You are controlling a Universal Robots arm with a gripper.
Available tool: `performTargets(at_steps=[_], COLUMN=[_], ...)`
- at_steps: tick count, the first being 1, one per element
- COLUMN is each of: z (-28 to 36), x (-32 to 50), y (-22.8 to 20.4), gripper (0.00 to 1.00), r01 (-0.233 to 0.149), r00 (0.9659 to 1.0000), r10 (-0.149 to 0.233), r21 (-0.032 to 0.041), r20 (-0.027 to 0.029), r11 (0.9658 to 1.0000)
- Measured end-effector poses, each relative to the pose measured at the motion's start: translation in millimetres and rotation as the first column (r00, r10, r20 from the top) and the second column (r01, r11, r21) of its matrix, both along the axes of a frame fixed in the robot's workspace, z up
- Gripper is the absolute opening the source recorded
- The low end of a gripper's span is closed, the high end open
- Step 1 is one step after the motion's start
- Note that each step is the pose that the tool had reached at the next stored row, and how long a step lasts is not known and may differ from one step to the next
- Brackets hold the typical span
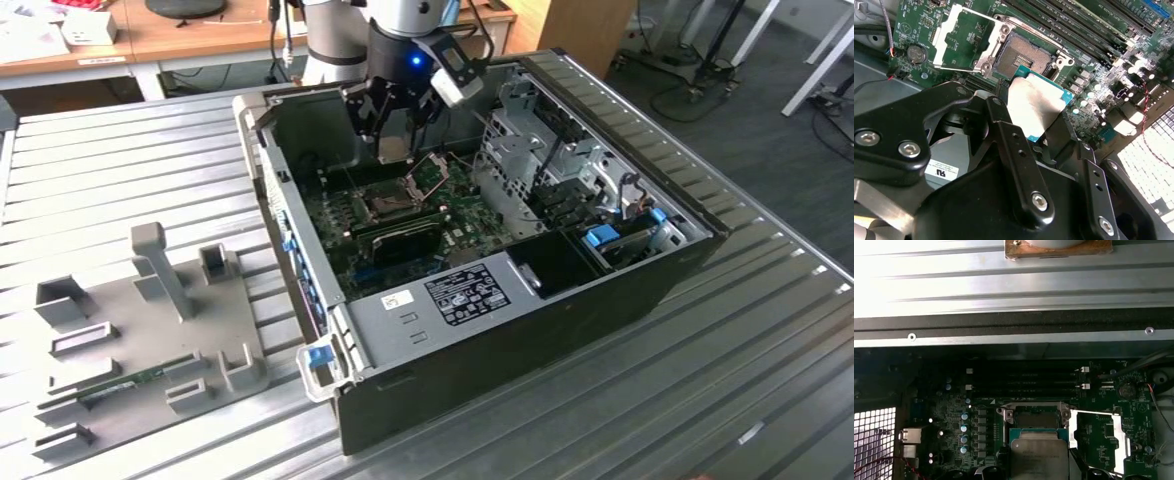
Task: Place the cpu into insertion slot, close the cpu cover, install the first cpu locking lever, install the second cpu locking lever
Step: 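Place the cpu into insertion slot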
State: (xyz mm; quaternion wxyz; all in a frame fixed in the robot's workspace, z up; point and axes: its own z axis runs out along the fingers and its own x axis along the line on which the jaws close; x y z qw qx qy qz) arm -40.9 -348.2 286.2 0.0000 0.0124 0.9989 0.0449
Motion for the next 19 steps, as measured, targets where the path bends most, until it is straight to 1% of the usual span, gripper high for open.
performTargets(at_steps=[7,14,19], z=[-0.4,-6.5,-6.9], x=[0.0,0.0,0.0], y=[0.0,0.0,0.0], gripper=[0.54,0.54,0.54], r01=[0.000,0.000,0.000], r00=[1.0000,1.0000,1.0000], r10=[0.000,0.000,0.000], r21=[0.0001,0.0002,0.0001], r20=[0.0002,0.0003,0.0002], r11=[1.0000,1.0000,1.0000])
